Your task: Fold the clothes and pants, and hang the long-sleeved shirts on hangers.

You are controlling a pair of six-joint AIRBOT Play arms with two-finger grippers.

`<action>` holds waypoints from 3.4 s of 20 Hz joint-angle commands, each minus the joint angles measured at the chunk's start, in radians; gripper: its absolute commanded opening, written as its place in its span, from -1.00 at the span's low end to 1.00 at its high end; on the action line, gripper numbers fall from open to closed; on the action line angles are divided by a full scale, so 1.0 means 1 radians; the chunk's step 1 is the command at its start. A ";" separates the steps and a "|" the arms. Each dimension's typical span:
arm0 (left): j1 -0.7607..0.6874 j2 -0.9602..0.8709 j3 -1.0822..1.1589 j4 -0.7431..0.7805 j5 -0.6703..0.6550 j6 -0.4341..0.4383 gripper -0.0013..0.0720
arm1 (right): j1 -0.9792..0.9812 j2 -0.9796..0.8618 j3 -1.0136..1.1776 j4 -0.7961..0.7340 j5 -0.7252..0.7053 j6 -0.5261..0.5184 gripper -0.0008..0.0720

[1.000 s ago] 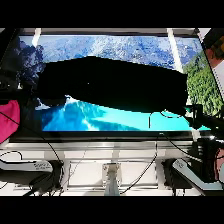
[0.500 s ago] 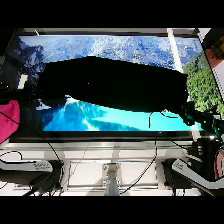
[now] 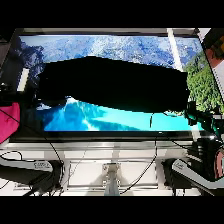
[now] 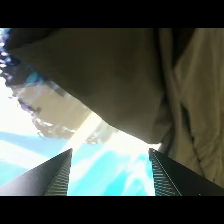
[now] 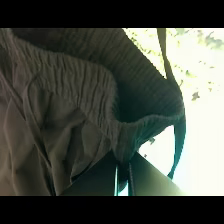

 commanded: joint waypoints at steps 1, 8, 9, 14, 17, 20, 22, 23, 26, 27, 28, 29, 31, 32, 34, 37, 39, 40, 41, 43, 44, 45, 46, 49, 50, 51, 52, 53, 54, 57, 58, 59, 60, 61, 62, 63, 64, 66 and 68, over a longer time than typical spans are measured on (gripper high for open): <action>0.001 -0.045 0.000 0.001 0.002 -0.007 0.56 | 0.001 -0.001 0.001 -0.014 -0.005 0.002 -0.94; 0.000 -0.096 0.000 -0.027 0.146 -0.061 0.41 | 0.001 -0.001 0.002 -0.014 0.002 0.002 -0.94; -0.002 -0.105 0.000 -0.053 0.154 -0.060 0.31 | 0.001 -0.001 0.002 -0.013 0.002 0.002 -0.94; -0.040 -0.138 0.000 -0.142 0.186 -0.050 -0.95 | 0.000 0.000 0.005 -0.015 -0.004 0.002 -0.94; -0.042 -0.107 0.002 -0.151 0.134 0.037 -0.96 | -0.043 0.000 0.058 -0.106 0.067 -0.024 -0.95; -0.017 -0.016 0.002 0.026 0.010 0.053 -0.96 | -0.169 0.000 0.145 -0.202 0.295 -0.098 -0.95; -0.002 0.062 0.001 0.201 -0.085 0.053 -0.96 | -0.247 0.000 0.191 -0.251 0.494 -0.196 -0.95; 0.005 0.100 0.001 0.286 -0.135 0.056 -0.96 | -0.274 0.000 0.202 -0.272 0.583 -0.237 -0.95; 0.006 0.190 0.001 0.460 -0.243 0.115 -0.96 | -0.311 0.002 0.208 -0.298 0.671 -0.284 -0.95; 0.005 0.213 0.001 0.500 -0.262 0.115 -0.96 | -0.311 0.001 0.215 -0.308 0.673 -0.284 -0.95; 0.005 0.229 0.000 0.528 -0.270 0.125 -0.96 | -0.311 0.001 0.230 -0.335 0.678 -0.284 -0.95; 0.006 0.240 0.000 0.547 -0.281 0.153 -0.96 | -0.311 0.001 0.249 -0.369 0.687 -0.283 -0.95; 0.006 0.245 -0.003 0.575 -0.321 0.179 -0.96 | -0.311 0.000 0.304 -0.438 0.703 -0.270 -0.95; 0.006 0.246 -0.013 0.579 -0.320 0.195 -0.96 | -0.311 0.000 0.335 -0.472 0.705 -0.259 -0.95; 0.006 0.246 -0.040 0.583 -0.320 0.219 -0.96 | -0.311 0.000 0.397 -0.518 0.719 -0.256 -0.95; 0.006 0.246 -0.106 0.583 -0.320 0.237 -0.96 | -0.311 0.000 0.431 -0.529 0.759 -0.257 -0.95; 0.006 0.247 -0.162 0.582 -0.316 0.237 -0.95 | -0.311 -0.001 0.422 -0.536 0.770 -0.257 -0.95; 0.006 0.247 -0.193 0.582 -0.315 0.237 -0.96 | -0.311 -0.001 0.417 -0.541 0.781 -0.257 -0.95; 0.006 0.248 -0.222 0.581 -0.315 0.237 -0.96 | -0.311 -0.001 0.414 -0.544 0.789 -0.257 -0.95; 0.006 0.257 -0.270 0.553 -0.304 0.237 -0.95 | -0.311 -0.001 0.412 -0.544 0.811 -0.256 -0.95; 0.006 0.268 -0.281 0.524 -0.298 0.237 -0.95 | -0.311 -0.001 0.412 -0.544 0.820 -0.256 -0.95; 0.006 0.281 -0.282 0.489 -0.297 0.237 -0.95 | -0.311 -0.001 0.412 -0.544 0.822 -0.256 -0.95; 0.006 0.304 -0.282 0.459 -0.298 0.237 -0.95 | -0.311 -0.001 0.412 -0.545 0.829 -0.251 -0.95; 0.010 0.394 -0.282 0.548 -0.299 0.187 -0.67 | -0.311 0.000 0.412 -0.564 0.838 -0.225 -0.68; 0.013 0.430 -0.282 0.610 -0.302 0.133 -0.25 | -0.311 0.000 0.413 -0.573 0.837 -0.198 -0.14; 0.016 0.465 -0.281 0.653 -0.291 0.091 0.06 | -0.311 0.000 0.415 -0.581 0.835 -0.179 0.15; 0.016 0.505 -0.280 0.672 -0.265 0.071 0.06 | -0.311 0.000 0.423 -0.587 0.823 -0.179 0.14; 0.016 0.539 -0.279 0.662 -0.235 0.071 0.06 | -0.311 0.000 0.439 -0.588 0.814 -0.174 0.15; 0.016 0.573 -0.278 0.626 -0.192 0.071 0.06 | -0.311 0.000 0.463 -0.586 0.815 -0.169 0.14; 0.016 0.612 -0.278 0.377 -0.015 0.029 0.05 | -0.311 0.000 0.575 -0.563 0.777 -0.104 0.14; 0.011 0.598 -0.278 0.225 0.040 0.036 0.06 | -0.311 0.000 0.603 -0.533 0.754 -0.084 0.14; -0.002 0.572 -0.278 0.071 0.095 0.066 0.06 | -0.311 0.000 0.623 -0.477 0.718 -0.075 0.14; -0.025 0.539 -0.278 -0.057 0.141 0.122 0.00 | -0.311 0.000 0.629 -0.416 0.680 -0.074 0.15; -0.061 0.495 -0.278 -0.166 0.196 0.177 -0.01 | -0.309 -0.001 0.628 -0.349 0.644 -0.072 0.15; -0.102 0.448 -0.278 -0.227 0.259 0.205 -0.02 | -0.301 -0.003 0.628 -0.304 0.615 -0.071 0.15; -0.148 0.392 -0.278 -0.262 0.340 0.211 0.00 | -0.285 -0.005 0.628 -0.279 0.588 -0.068 0.21; -0.188 0.335 -0.278 -0.293 0.417 0.211 0.02 | -0.268 -0.007 0.628 -0.267 0.563 -0.064 0.40; -0.250 0.217 -0.277 -0.428 0.553 0.212 0.02 | -0.233 -0.008 0.628 -0.265 0.529 -0.031 0.53; -0.293 0.097 -0.251 -0.509 0.587 0.212 0.02 | -0.196 -0.008 0.628 -0.265 0.513 -0.020 0.53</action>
